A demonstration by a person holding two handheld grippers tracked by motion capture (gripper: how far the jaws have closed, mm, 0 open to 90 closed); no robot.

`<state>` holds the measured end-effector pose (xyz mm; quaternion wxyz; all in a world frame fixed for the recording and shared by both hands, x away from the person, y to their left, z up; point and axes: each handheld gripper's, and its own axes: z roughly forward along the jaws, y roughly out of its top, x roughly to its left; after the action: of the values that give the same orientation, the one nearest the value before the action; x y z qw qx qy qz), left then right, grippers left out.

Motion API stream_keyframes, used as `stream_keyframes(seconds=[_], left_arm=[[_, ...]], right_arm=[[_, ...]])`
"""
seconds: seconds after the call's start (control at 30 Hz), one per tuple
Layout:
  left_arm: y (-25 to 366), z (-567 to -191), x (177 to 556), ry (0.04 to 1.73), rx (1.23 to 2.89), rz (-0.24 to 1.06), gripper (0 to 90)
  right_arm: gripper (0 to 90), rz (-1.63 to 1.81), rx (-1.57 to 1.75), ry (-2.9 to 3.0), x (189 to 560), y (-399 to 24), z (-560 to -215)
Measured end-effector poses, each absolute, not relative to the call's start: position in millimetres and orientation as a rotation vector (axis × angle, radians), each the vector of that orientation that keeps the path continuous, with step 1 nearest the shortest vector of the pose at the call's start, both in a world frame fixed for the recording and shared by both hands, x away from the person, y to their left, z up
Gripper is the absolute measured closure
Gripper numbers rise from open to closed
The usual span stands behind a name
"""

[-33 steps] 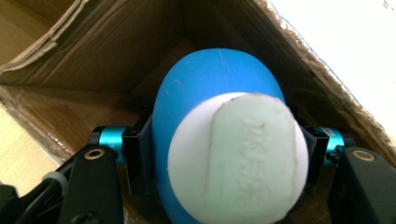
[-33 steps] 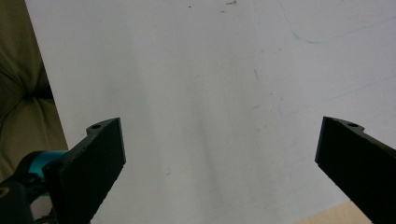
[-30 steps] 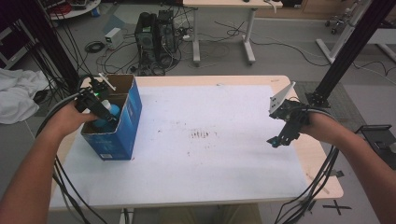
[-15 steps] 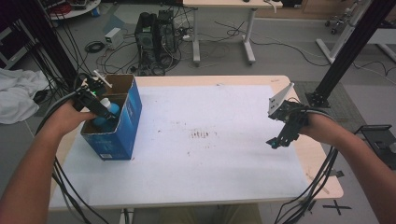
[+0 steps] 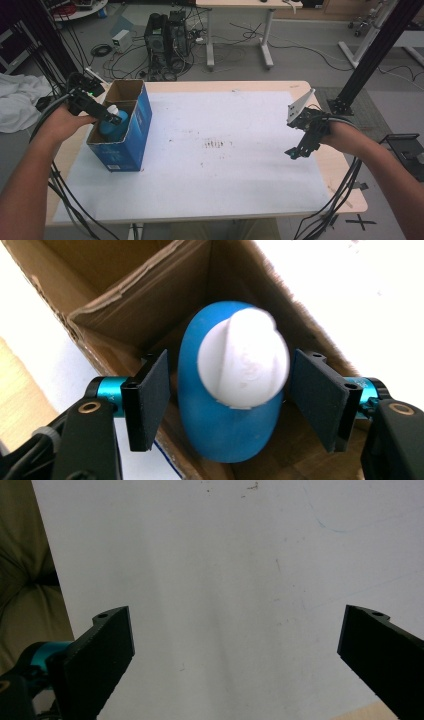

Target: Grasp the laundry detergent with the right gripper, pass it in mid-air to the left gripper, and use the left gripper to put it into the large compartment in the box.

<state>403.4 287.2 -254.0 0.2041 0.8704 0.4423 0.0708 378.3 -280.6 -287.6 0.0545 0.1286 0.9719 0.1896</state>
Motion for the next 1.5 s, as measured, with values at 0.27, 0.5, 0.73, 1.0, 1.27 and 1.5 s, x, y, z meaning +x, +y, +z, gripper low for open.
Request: stream_keyframes(seconds=[0.27, 0.5, 0.73, 1.0, 1.27, 1.5], left_arm=[[284.5, -237.4, 399.1, 1.223, 2.42, 0.238, 24.4], [275.7, -220.9, 394.9, 1.187, 2.442, 0.257, 24.4], [266.4, -208.1, 390.9, 1.162, 2.458, 0.269, 24.4], [243.9, -192.6, 384.3, 1.091, 2.449, 0.227, 24.4], [211.9, -183.0, 378.4, 0.946, 2.49, 0.232, 24.3], [184.0, -180.2, 378.2, 0.865, 2.506, 0.229, 24.4]], right_arm=[[0.7, 0.582, 0.378, 2.945, 377.1, -280.9, -286.8], [0.7, 0.584, 0.374, 2.944, 376.3, -281.2, -286.1], [0.7, 0.593, 0.375, 2.938, 374.9, -282.1, -285.5], [0.6, 0.594, 0.379, 2.936, 373.5, -283.2, -285.4], [0.7, 0.595, 0.399, 2.949, 372.3, -284.4, -285.7], [0.7, 0.604, 0.39, 2.942, 371.3, -284.6, -285.3]])
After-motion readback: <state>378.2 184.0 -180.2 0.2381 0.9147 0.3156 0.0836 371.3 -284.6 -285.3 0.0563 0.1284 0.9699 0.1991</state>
